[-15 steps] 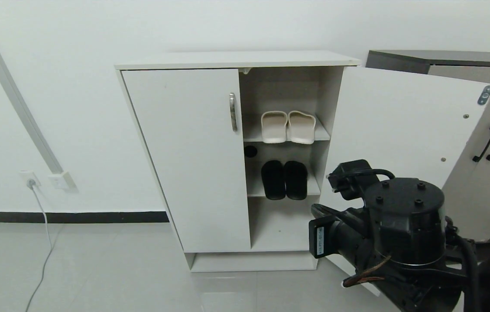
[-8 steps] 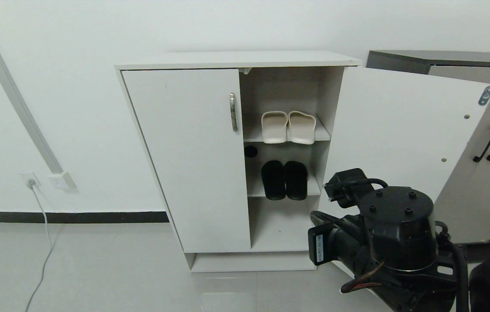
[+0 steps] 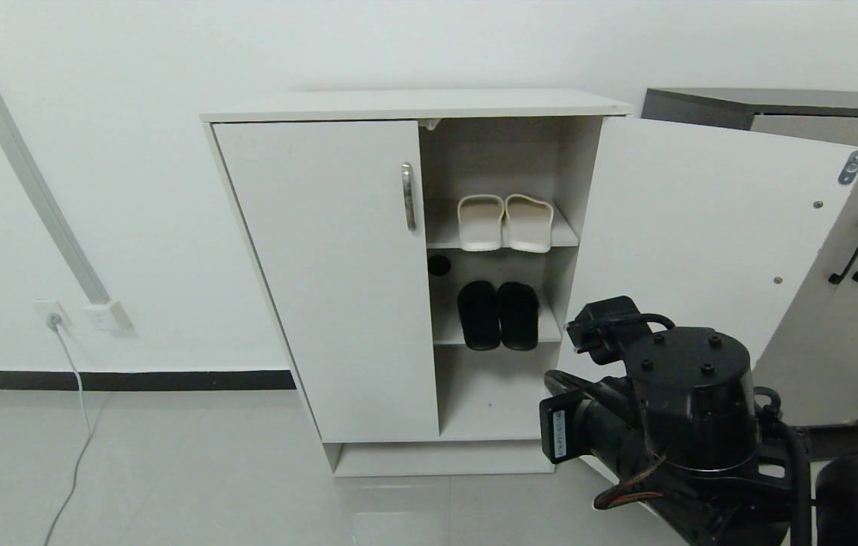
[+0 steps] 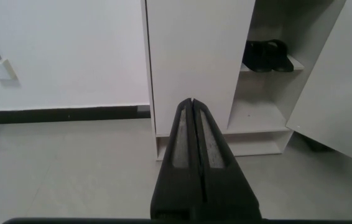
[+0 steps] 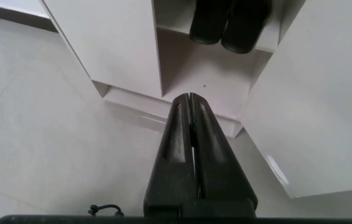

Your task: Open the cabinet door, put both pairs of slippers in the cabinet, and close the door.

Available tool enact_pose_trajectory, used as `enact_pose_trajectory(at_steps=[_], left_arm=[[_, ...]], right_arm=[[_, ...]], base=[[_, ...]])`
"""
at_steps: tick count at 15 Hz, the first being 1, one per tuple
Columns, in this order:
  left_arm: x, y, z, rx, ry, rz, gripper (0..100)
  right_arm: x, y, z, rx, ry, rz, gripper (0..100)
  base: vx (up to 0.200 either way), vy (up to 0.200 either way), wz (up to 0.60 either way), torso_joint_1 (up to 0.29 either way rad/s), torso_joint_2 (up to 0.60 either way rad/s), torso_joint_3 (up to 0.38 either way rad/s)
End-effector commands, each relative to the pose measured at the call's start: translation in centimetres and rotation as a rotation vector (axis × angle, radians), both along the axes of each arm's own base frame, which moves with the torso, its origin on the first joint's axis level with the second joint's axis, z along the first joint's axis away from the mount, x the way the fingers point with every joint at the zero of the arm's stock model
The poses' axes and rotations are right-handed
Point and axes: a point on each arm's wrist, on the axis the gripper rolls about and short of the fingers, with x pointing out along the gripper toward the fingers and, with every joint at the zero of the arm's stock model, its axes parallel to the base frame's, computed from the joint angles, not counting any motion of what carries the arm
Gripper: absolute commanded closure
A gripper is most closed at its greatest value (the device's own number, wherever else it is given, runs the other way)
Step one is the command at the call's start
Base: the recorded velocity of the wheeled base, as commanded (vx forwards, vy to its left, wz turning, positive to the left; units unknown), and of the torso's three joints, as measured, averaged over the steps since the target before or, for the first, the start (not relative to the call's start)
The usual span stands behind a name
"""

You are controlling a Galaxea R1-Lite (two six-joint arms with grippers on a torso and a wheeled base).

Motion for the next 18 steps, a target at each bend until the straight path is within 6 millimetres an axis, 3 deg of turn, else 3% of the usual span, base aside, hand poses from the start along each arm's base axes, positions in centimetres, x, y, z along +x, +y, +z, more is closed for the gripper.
enact_pose_trajectory(at_steps=[1, 8, 18], left_arm=[[0.01, 0.0, 0.0, 0.0, 0.001, -0.001, 100], [0.01, 0.0, 0.0, -0.001, 0.001, -0.001, 100], [0.01, 0.0, 0.0, -0.001, 0.001, -0.001, 100]], right_arm=[[0.11, 0.09, -0.26, -0.006, 0.005, -0.001, 100], [0.11, 0.09, -0.26, -0.008, 0.004, -0.002, 100], [0.11, 0.09, -0.34, -0.01, 0.006, -0.002, 100]], base=[[0.0, 0.0, 0.0, 0.0, 0.0, 0.0], [0.0, 0.0, 0.0, 0.036, -0.36, -0.327], [0.0, 0.0, 0.0, 0.137, -0.47, -0.337]])
